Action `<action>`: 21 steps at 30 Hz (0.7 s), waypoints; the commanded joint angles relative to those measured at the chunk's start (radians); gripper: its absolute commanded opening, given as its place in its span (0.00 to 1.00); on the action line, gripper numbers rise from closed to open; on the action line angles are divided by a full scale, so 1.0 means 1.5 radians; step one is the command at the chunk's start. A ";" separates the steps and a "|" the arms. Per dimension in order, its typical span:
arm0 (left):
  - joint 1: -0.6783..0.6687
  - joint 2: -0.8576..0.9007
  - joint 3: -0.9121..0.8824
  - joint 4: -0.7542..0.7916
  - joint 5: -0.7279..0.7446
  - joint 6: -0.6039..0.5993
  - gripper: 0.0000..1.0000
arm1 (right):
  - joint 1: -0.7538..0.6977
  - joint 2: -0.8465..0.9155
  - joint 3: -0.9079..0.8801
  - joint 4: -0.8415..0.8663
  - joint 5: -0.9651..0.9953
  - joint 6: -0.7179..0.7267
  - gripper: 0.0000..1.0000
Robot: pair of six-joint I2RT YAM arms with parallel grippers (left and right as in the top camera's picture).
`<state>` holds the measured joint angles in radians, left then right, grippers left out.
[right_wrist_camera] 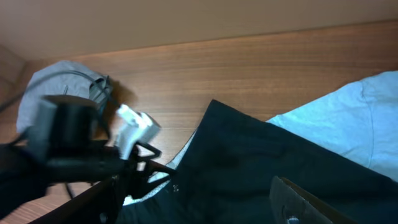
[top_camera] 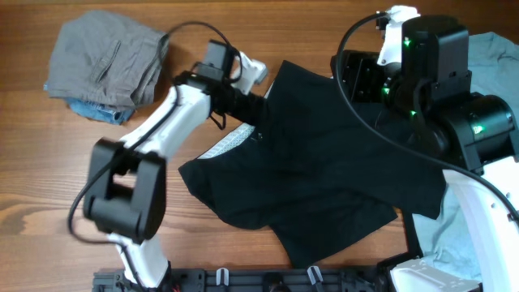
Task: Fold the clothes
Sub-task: 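Grasp the shorts' left edge with the left gripper and spread them flat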
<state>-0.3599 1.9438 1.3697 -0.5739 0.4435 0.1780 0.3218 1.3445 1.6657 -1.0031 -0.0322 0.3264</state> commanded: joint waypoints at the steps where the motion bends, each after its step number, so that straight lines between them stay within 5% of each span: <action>1: -0.003 0.038 0.002 -0.009 0.006 0.037 0.63 | -0.002 0.005 0.003 -0.003 0.007 0.012 0.80; 3: -0.005 0.065 0.002 -0.011 0.006 0.037 0.54 | -0.002 0.011 0.003 -0.003 0.007 0.012 0.80; 5: -0.006 0.077 0.002 -0.019 0.006 0.036 0.30 | -0.002 0.023 0.003 -0.004 0.007 0.012 0.80; 16: -0.020 0.095 -0.021 -0.049 0.011 0.051 0.38 | -0.002 0.033 0.003 -0.013 0.007 0.011 0.80; 19: -0.025 0.102 -0.021 -0.067 0.044 0.051 0.21 | -0.002 0.033 0.003 -0.017 0.007 0.010 0.80; 20: -0.026 0.101 -0.020 -0.077 0.060 0.051 0.04 | -0.002 0.033 0.003 -0.019 0.007 0.009 0.80; 21: -0.026 0.098 -0.020 -0.082 0.066 0.036 0.04 | -0.002 0.033 0.003 -0.020 0.007 0.009 0.80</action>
<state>-0.3893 2.0735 1.3502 -0.6739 0.4690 0.2390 0.3218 1.3903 1.6657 -1.0298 -0.0319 0.3363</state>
